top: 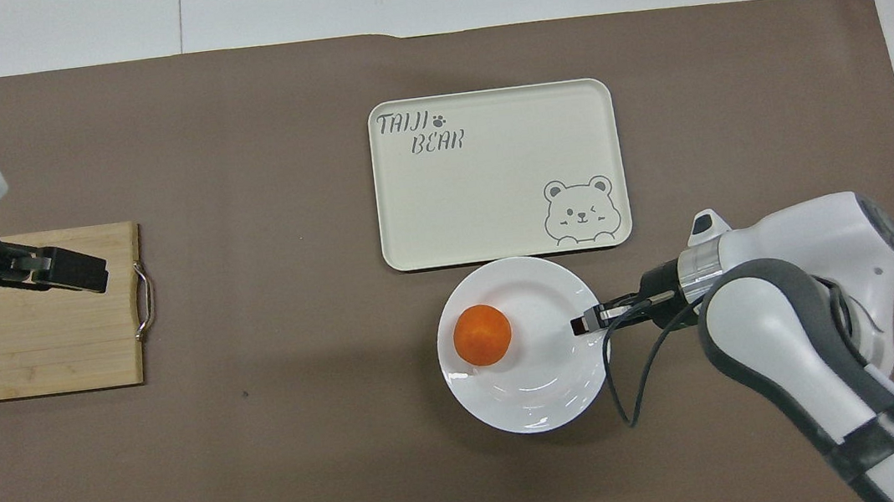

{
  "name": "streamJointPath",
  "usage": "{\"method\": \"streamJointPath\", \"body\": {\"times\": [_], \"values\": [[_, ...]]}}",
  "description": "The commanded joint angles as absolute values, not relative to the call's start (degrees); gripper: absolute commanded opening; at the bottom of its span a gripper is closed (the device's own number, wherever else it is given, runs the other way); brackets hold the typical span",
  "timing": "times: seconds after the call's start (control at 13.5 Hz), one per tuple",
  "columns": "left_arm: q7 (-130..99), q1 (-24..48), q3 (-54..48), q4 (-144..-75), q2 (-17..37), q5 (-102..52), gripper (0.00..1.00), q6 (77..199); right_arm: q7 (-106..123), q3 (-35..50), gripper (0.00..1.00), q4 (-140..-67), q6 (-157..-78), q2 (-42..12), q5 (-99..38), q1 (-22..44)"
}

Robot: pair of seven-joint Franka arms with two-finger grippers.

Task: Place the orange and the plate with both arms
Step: 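Slide the plate with the orange onto the bear tray with the right gripper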

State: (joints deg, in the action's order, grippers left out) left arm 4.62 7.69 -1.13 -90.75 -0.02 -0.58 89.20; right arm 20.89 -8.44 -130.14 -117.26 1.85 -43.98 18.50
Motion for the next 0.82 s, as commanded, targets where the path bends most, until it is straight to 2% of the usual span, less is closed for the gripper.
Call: {"method": "streamJointPath", "body": {"times": [0.0, 0.45, 0.74], "values": [[5.54, 7.21, -1.49, -92.64, -1.76, -1.49, 1.0, 90.09, 21.53, -8.44, 0.0, -124.64, -112.07, 0.45, -46.13, 14.86], [5.01, 6.77, -1.49, -92.37, -1.93, -1.41, 1.0, 89.91, 19.43, -8.52, 0.0, -112.26, -109.6, -7.02, -53.35, 11.69], [5.01, 6.5, -1.41, -92.37, -1.93, -1.49, 1.0, 89.82, 18.81, -8.44, 0.0, -101.11, -109.51, -16.94, -57.12, 9.93]]}}
